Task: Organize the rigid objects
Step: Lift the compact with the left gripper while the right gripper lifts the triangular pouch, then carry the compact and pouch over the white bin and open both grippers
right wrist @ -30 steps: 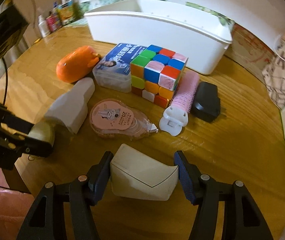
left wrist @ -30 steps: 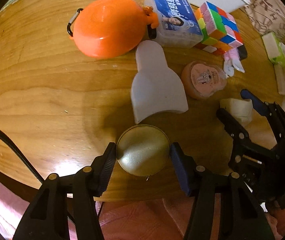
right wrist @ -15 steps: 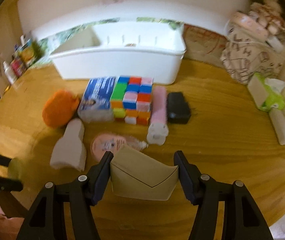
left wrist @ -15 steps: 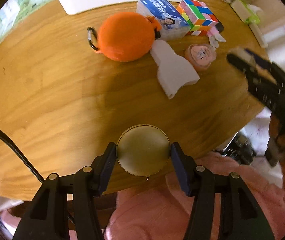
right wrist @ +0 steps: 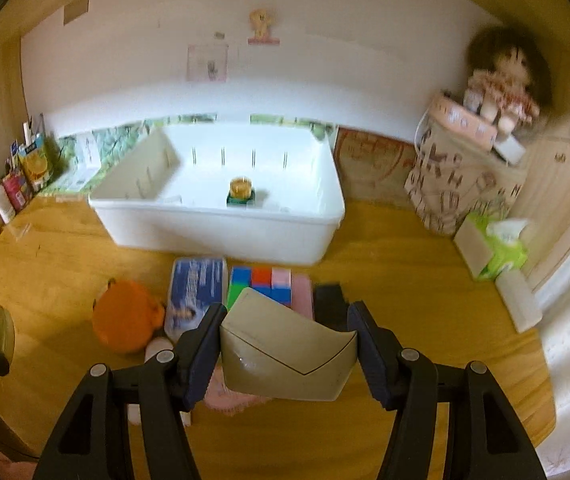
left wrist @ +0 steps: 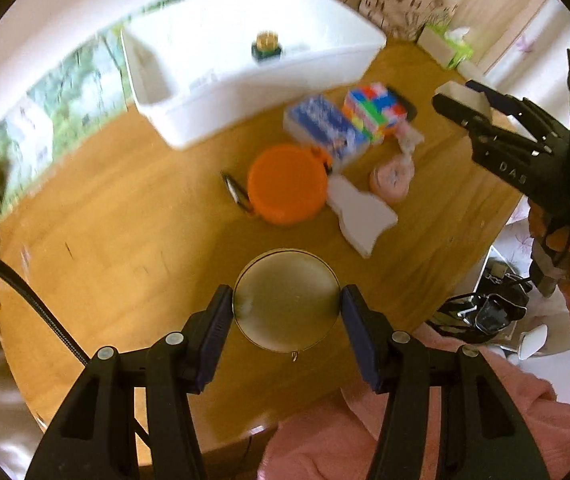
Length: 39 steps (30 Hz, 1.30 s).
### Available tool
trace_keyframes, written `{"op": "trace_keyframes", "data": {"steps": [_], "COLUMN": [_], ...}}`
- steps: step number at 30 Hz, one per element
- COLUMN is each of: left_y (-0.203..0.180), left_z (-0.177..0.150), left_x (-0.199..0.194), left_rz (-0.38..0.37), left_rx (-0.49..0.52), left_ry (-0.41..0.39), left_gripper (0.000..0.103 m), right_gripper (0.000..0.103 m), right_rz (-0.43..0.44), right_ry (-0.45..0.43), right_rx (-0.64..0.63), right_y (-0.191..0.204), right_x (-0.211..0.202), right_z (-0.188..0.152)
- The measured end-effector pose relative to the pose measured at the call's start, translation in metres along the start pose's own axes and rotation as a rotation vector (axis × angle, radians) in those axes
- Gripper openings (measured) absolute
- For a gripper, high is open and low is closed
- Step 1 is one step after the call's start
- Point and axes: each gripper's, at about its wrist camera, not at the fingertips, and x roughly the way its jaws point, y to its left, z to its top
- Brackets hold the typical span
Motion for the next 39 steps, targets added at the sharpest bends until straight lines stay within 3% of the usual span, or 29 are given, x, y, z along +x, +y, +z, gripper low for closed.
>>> {"op": "trace_keyframes", "data": {"steps": [18, 26, 39], "left_y": [-0.001, 0.01, 0.014], "left_z": [0.073, 0.1, 0.139], "left_x": [-0.031, -0.03, 0.002], "left_rz": [0.002, -0.027, -0.123], "left_rx": [0.041, 0.002, 0.037], "left_ry": [-0.213, -0.301, -0.501], "left_gripper": [0.059, 0.059, 0.059], "right_gripper": [0.063, 0.063, 0.063], "right_rz": [0.006, 0.023, 0.09], "right_ry": [-0.143, -0.173, -0.194], "right_rx": [-0.061, -0.016, 0.038], "right_y": [0.03, 0.015, -0.015], "right_x": [0.018, 0.047, 0.112], "right_z": [0.076, 0.109, 0.153]}}
